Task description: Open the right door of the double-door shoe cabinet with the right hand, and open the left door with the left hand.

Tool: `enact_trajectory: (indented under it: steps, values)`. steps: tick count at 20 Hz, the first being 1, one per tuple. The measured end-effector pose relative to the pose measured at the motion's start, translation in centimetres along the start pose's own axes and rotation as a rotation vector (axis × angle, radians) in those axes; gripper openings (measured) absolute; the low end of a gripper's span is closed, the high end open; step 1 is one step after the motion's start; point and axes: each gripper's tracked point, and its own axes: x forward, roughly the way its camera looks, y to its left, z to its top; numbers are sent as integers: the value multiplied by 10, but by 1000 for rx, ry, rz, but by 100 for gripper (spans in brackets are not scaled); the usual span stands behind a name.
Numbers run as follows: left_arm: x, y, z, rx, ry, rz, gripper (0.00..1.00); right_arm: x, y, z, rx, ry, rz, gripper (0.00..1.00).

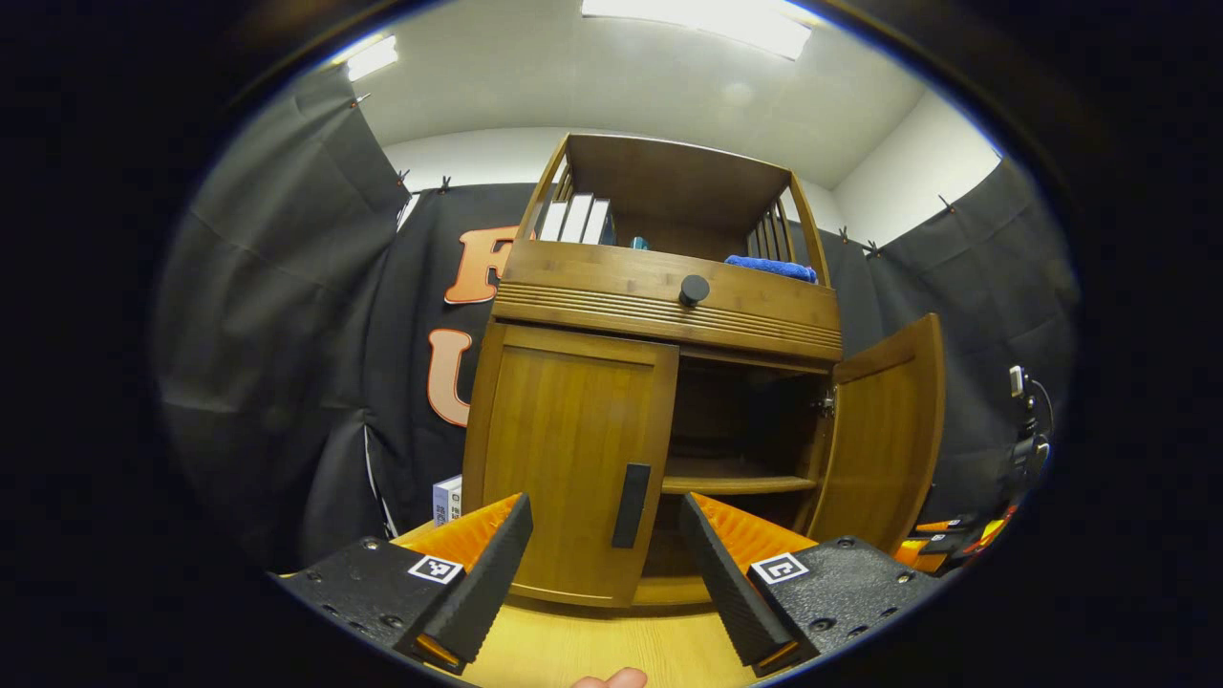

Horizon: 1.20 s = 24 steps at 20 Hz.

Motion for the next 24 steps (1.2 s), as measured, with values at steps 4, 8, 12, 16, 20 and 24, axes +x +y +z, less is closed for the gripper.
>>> enact_trajectory:
  steps: [4,8,12,16,20,24]
  values:
    - [6,-12,-3,-10,3,7,95,0,-31,-3,81,10,-36,11]
    - [8,-20,-2,13,-6,20,92,1,-48,-3,97,14,10,11]
    - [8,-23,0,28,-20,45,92,6,-57,-3,90,22,67,11]
    - [7,-30,0,26,-26,58,95,6,-76,-1,89,19,122,11]
    - [6,-42,-1,34,-30,63,92,7,-89,-1,87,3,165,17]
    - [8,-51,-7,29,-18,53,95,0,-88,-10,72,4,157,17]
